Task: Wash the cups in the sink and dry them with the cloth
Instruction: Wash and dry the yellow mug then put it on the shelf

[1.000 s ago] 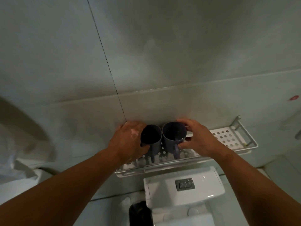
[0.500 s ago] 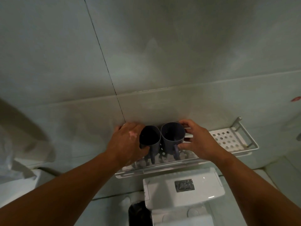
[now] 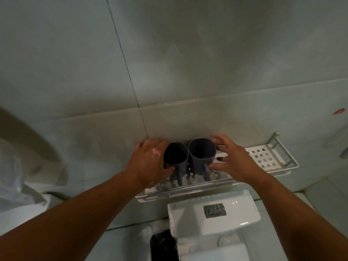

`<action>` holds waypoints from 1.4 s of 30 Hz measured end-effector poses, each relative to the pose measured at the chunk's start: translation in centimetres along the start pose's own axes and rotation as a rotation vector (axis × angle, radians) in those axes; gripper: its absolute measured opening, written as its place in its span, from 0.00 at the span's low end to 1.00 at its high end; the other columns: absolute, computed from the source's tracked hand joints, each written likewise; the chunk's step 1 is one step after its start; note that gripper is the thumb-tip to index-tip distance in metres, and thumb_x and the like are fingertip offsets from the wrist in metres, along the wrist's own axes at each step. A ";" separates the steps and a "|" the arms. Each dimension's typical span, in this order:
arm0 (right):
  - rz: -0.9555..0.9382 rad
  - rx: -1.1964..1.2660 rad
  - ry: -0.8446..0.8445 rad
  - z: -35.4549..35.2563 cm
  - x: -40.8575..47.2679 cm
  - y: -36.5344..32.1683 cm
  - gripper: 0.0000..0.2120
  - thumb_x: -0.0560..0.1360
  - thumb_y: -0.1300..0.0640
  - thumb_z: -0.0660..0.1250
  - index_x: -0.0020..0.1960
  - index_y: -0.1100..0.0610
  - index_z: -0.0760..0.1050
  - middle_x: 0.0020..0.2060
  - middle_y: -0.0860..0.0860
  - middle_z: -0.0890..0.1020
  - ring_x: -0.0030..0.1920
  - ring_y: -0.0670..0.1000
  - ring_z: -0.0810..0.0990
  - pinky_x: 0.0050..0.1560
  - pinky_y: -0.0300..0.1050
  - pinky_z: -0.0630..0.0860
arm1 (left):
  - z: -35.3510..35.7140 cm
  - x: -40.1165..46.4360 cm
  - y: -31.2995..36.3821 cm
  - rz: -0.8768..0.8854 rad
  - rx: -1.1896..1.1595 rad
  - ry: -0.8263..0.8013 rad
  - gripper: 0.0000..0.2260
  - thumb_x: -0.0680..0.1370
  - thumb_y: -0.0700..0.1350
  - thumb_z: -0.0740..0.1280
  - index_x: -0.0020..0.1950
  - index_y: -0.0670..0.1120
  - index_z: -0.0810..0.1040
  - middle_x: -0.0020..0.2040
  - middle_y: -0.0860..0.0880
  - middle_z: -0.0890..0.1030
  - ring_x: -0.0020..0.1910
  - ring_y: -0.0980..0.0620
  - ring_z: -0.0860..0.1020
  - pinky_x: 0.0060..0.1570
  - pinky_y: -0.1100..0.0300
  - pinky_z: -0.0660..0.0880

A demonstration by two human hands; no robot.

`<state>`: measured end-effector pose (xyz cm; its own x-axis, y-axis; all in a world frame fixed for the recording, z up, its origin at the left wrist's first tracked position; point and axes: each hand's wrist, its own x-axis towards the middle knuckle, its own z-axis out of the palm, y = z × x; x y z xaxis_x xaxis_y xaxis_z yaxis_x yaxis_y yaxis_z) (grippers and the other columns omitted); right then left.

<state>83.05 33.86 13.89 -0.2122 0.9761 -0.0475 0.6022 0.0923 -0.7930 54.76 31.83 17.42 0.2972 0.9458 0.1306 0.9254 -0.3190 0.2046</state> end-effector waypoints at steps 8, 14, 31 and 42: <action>-0.181 -0.354 0.248 1.3 -5.1 -7.2 0.21 0.73 0.54 0.76 0.64 0.48 0.77 0.55 0.43 0.79 0.46 0.41 0.78 0.46 0.30 0.72 | -2.4 -4.8 -3.6 0.028 -0.041 0.084 0.26 0.69 0.57 0.69 0.65 0.49 0.78 0.58 0.48 0.81 0.57 0.43 0.78 0.58 0.47 0.75; -0.187 -0.328 -0.136 13.9 -10.7 -12.1 0.15 0.74 0.48 0.73 0.60 0.44 0.78 0.51 0.39 0.79 0.48 0.40 0.77 0.51 0.36 0.75 | -2.2 -17.7 -12.8 -0.096 -0.191 -0.014 0.24 0.73 0.58 0.69 0.65 0.47 0.80 0.60 0.47 0.82 0.57 0.48 0.80 0.58 0.59 0.73; 0.021 -0.195 -0.559 52.6 -21.2 -27.1 0.09 0.73 0.50 0.74 0.52 0.44 0.80 0.41 0.43 0.84 0.44 0.40 0.82 0.49 0.35 0.78 | -1.2 -58.6 -37.1 -0.804 -0.676 -0.164 0.12 0.73 0.48 0.77 0.54 0.56 0.80 0.47 0.57 0.83 0.43 0.61 0.80 0.42 0.71 0.75; -0.040 -0.240 -0.629 61.2 -17.8 -32.7 0.07 0.74 0.51 0.73 0.49 0.40 0.79 0.38 0.38 0.83 0.43 0.41 0.82 0.47 0.38 0.78 | -3.2 -63.7 -45.0 -1.035 -0.682 -0.023 0.12 0.71 0.48 0.78 0.51 0.57 0.81 0.44 0.57 0.84 0.40 0.60 0.81 0.43 0.71 0.74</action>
<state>20.06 1.45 3.51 -0.6019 0.6774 -0.4228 0.7236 0.2386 -0.6477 -6.55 -14.22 2.97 -0.4898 0.7702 -0.4085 0.4177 0.6186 0.6654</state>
